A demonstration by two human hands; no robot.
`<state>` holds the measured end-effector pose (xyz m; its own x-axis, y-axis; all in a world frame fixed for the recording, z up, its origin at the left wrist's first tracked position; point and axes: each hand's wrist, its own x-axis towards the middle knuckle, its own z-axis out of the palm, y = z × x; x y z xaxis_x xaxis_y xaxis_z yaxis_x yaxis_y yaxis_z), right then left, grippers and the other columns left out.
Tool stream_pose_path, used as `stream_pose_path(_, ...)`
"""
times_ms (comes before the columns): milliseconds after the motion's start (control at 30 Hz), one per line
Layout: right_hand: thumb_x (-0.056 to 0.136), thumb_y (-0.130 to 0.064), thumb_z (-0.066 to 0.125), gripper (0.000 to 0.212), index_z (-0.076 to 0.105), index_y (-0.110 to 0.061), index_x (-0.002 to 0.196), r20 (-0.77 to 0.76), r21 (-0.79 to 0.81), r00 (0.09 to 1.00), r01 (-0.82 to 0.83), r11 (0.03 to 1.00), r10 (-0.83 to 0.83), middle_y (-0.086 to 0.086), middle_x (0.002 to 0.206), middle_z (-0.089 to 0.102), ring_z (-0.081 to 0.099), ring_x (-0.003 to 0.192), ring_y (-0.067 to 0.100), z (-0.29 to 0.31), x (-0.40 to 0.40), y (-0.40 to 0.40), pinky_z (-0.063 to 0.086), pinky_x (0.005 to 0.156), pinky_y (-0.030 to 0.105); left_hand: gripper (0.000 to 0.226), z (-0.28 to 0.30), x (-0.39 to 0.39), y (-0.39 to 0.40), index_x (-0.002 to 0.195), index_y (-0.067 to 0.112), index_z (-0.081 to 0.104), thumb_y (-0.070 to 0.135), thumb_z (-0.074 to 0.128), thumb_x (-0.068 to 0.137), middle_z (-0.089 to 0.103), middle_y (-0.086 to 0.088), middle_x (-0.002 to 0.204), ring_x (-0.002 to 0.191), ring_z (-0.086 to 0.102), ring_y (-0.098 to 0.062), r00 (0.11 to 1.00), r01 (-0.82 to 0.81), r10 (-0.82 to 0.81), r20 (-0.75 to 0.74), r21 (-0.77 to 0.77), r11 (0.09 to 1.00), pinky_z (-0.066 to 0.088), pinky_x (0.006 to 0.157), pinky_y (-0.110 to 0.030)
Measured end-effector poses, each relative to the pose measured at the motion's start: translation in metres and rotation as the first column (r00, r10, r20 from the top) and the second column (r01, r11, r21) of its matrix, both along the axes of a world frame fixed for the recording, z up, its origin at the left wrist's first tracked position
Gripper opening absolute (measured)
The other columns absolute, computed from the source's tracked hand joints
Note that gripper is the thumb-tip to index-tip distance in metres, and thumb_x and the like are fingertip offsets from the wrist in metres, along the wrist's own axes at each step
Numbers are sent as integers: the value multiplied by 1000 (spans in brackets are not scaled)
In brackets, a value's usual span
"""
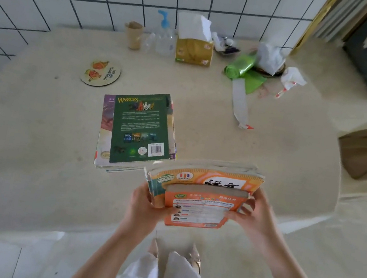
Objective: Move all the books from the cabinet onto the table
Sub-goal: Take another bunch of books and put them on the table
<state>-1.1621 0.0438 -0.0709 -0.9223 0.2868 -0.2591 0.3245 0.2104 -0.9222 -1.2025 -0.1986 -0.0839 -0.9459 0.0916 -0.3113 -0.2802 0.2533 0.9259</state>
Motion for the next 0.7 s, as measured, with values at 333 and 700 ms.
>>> stream_pose_path(333,59,29,70,97,58,-63,88,-188,17,982,7,1000,-4,18,113,51,60,95,-2,-10,-47,99,48,83,10,56,-14,-47,112,78,36,66,-11,85,54,70,23,68,68,64,13,992,-23,4,-129,-143,989,48,61,-6)
stream_pose_path(700,68,13,77,84,55,-62,101,-196,62,953,-222,973,230,4,113,59,58,106,-2,-37,-62,152,42,91,7,52,-42,-53,124,95,24,70,48,80,51,75,14,90,88,68,1,993,-18,-10,-114,-244,970,56,79,-26)
